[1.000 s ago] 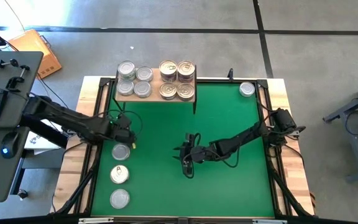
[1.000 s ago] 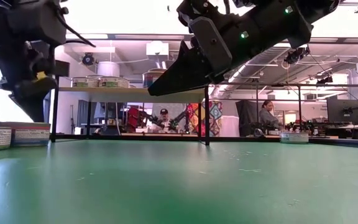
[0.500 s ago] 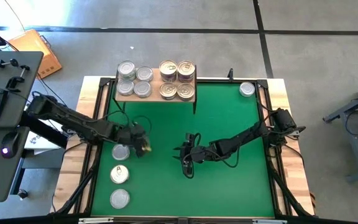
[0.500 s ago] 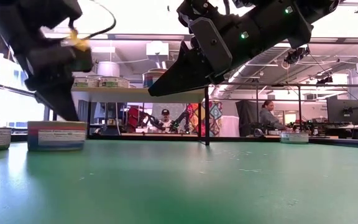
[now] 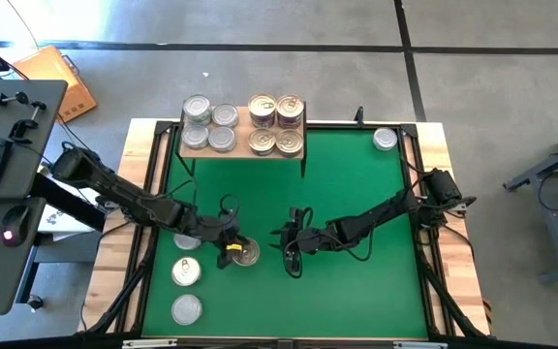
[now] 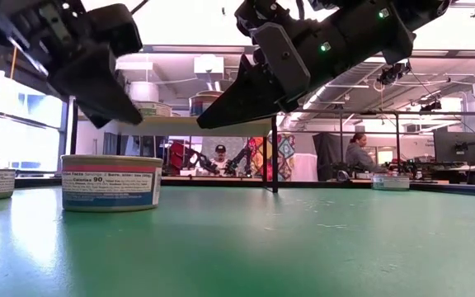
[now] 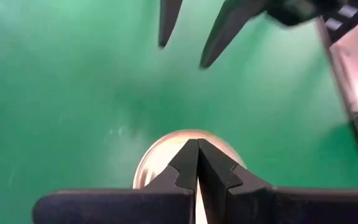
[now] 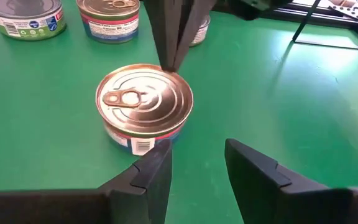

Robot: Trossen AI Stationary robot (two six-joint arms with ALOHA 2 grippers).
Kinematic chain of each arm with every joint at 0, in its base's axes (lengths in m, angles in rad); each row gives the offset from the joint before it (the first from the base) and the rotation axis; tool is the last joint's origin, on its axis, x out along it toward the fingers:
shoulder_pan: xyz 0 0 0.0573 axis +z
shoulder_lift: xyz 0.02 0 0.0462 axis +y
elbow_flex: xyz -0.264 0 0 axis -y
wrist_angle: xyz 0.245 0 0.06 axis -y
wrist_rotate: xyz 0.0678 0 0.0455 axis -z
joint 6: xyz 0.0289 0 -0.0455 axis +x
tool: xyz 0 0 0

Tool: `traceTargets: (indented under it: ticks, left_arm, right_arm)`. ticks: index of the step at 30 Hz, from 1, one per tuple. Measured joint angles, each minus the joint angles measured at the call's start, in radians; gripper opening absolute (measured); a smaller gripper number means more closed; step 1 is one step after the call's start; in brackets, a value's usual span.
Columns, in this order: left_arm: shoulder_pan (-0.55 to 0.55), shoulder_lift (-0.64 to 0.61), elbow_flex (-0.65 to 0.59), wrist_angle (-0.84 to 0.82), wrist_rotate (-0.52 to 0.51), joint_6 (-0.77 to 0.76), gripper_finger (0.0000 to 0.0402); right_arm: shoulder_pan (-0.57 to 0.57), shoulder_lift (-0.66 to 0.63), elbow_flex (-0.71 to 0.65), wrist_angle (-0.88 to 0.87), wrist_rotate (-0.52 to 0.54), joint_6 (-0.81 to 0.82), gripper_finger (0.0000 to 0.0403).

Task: Stack canned seafood by type on shelf
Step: Stack the blue-pink tuna can on the other blue-pink tuna can on the shelf

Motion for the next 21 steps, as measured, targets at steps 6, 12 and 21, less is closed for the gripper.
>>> traceTargets:
  ticks: [6, 12, 21]
  left_arm:
    - [0.000, 0.097, 0.000, -0.013, -0.001, 0.049, 0.0000]
    - [0.000, 0.182, 0.007, 0.021, -0.034, 0.050, 0.0000]
    - [-0.036, 0.112, -0.002, 0.064, -0.056, 0.093, 0.0000]
  right_arm:
    - [0.000, 0.000, 0.000, 0.000, -0.006, 0.000, 0.0142]
    - [0.000, 0.000, 0.000, 0.000, -0.006, 0.000, 0.0142]
    - [0.000, 0.000, 0.000, 0.000, -0.013, 0.000, 0.0142]
